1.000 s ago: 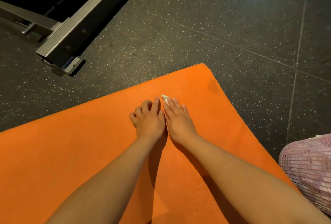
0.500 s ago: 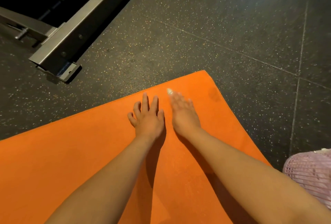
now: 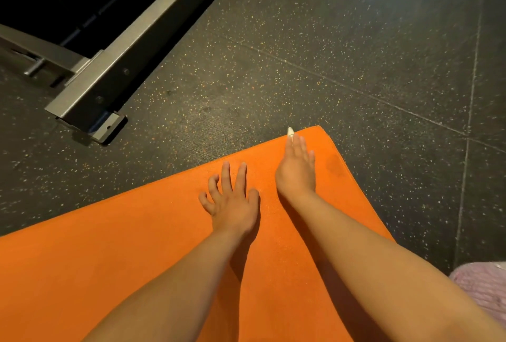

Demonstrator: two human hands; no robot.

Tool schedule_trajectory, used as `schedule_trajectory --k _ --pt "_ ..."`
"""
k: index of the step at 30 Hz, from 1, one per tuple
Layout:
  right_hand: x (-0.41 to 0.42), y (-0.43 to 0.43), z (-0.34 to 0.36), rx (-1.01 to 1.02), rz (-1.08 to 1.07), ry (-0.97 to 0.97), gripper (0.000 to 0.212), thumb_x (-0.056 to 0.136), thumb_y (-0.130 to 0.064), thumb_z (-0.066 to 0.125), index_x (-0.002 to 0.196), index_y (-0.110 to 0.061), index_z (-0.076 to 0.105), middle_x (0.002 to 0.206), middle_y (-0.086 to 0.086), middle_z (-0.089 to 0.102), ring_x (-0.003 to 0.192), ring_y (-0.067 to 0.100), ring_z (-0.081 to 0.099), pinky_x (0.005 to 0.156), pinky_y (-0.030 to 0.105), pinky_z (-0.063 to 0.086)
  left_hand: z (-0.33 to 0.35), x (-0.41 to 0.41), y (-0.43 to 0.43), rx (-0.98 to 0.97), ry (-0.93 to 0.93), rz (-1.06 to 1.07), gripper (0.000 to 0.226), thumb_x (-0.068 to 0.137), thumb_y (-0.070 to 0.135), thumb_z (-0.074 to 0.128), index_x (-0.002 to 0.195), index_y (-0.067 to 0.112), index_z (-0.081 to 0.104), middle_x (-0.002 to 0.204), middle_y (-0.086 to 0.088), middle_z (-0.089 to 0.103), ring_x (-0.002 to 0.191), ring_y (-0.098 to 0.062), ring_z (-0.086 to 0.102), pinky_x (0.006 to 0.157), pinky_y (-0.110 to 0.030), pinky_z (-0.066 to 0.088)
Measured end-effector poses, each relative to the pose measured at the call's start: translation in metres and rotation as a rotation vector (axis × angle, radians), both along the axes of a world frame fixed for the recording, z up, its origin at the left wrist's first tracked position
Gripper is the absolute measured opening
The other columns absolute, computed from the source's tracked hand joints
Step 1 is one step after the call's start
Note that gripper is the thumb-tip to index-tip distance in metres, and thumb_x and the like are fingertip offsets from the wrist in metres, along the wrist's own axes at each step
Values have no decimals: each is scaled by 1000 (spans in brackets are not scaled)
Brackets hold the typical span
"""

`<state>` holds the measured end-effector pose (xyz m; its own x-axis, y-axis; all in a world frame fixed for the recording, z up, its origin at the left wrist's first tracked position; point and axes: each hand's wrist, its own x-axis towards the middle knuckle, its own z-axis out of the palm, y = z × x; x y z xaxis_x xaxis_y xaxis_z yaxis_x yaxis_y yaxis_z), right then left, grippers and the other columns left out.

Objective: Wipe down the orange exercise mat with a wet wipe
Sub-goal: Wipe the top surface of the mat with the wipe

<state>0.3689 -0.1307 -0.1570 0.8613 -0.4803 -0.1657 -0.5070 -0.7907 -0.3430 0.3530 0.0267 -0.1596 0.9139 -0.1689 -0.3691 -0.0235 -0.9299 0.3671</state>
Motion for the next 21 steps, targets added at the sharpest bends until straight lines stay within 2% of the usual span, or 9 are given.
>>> schedule_trajectory --k 4,7,13,17,21 --pt "2 37 -7 130 153 -115 74 90 10 35 160 -9 19 170 1 8 156 17 0 125 31 -5 0 3 2 -19 10 -15 58 101 49 28 155 49 8 166 13 -13 148 -25 -6 116 -59 -3" --pt "5 39 -11 194 165 -148 70 90 12 34 157 -7 28 168 5 17 156 18 8 124 29 -1 -3 5 5 -48 2 -16 57 102 49 29 155 48 10 166 14 -13 148 -23 -6 116 -58 -4" --pt "-13 59 -10 318 366 -139 63 94 1 46 155 -9 35 165 8 27 154 20 20 125 31 5 -8 5 17 -131 -32 -63 64 100 37 39 156 44 12 167 12 -11 148 -19 -4 114 -54 -4" --pt "-43 57 -15 295 453 -101 64 95 -3 39 158 -16 33 166 0 24 154 16 18 125 33 3 -5 -3 25 -150 -73 -72 63 100 36 42 158 35 19 168 10 0 152 -15 -2 120 -50 -1" --pt "-78 66 -16 262 486 -83 61 98 -3 41 157 -18 35 165 -3 27 154 15 19 121 29 -1 -6 -33 39 -144 -110 -74 57 104 36 39 158 33 22 168 6 7 154 -20 0 122 -47 3"
